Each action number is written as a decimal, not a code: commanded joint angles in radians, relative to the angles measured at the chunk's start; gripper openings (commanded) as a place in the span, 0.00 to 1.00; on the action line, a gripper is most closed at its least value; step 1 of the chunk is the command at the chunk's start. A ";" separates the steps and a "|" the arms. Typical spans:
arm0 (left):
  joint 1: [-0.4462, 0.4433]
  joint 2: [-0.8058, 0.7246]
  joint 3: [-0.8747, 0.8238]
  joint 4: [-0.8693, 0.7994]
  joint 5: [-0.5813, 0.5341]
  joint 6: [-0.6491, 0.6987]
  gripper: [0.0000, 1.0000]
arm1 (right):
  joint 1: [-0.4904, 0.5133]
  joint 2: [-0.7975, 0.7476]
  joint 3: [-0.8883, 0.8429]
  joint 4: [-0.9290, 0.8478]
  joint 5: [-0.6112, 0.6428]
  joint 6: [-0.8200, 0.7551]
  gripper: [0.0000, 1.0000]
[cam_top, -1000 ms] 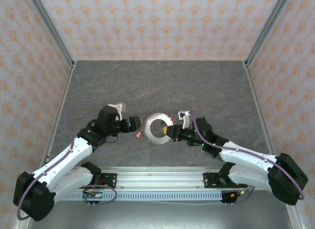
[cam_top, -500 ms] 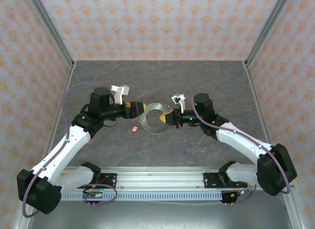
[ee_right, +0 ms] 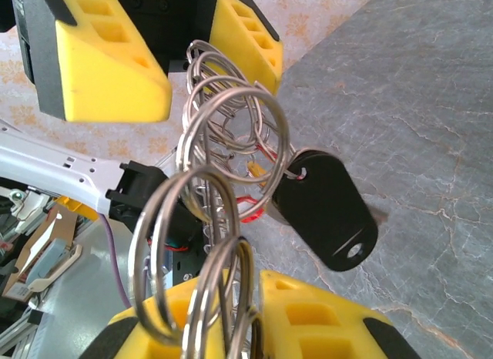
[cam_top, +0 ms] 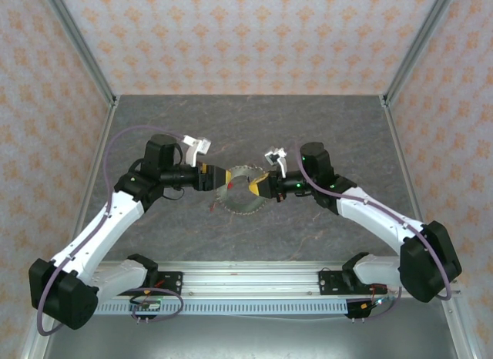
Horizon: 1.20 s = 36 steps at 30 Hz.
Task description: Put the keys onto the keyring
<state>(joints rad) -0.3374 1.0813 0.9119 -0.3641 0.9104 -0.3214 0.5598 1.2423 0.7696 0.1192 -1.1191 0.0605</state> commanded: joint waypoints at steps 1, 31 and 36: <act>0.008 0.018 0.037 -0.053 0.066 0.049 0.63 | -0.004 0.004 0.054 0.024 -0.048 -0.044 0.00; 0.008 0.059 0.076 -0.070 0.134 0.133 0.00 | -0.005 0.013 0.092 -0.062 0.039 -0.117 0.09; 0.008 0.000 0.015 0.070 0.057 0.080 0.00 | -0.004 -0.090 0.024 -0.062 0.212 -0.147 0.21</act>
<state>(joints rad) -0.3340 1.1347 0.9493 -0.4065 1.0340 -0.1699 0.5556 1.2465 0.8265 0.0345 -1.0447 -0.0147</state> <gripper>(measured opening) 0.087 0.184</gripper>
